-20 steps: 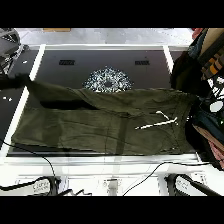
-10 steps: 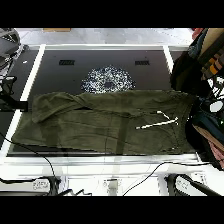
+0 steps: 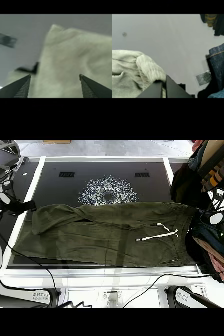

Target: Fold the clothes and pants, and hang the long-sleeved shirts on hangers.

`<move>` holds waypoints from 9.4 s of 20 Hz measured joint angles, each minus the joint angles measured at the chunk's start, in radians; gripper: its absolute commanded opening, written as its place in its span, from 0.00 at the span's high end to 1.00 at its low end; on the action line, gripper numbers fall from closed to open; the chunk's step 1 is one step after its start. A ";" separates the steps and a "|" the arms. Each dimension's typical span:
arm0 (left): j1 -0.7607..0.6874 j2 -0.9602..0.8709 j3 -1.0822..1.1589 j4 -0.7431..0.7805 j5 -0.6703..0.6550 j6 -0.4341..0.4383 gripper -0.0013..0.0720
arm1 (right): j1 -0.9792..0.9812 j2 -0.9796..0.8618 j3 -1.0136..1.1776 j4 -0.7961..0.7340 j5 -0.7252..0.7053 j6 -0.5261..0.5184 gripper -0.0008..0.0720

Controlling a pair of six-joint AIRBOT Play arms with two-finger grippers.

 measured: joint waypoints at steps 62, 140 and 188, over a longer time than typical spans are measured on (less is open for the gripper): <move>-0.014 -0.047 -0.130 -0.059 0.106 -0.358 0.96 | 0.000 0.000 0.000 0.003 -0.046 0.000 0.95; 0.069 0.368 -0.449 0.275 0.291 -0.176 0.95 | -0.018 -0.296 0.309 -0.014 0.111 0.003 0.95; 0.654 0.401 -0.606 -0.219 -0.396 0.158 0.12 | -0.540 -0.064 -0.397 0.780 0.404 -0.471 0.95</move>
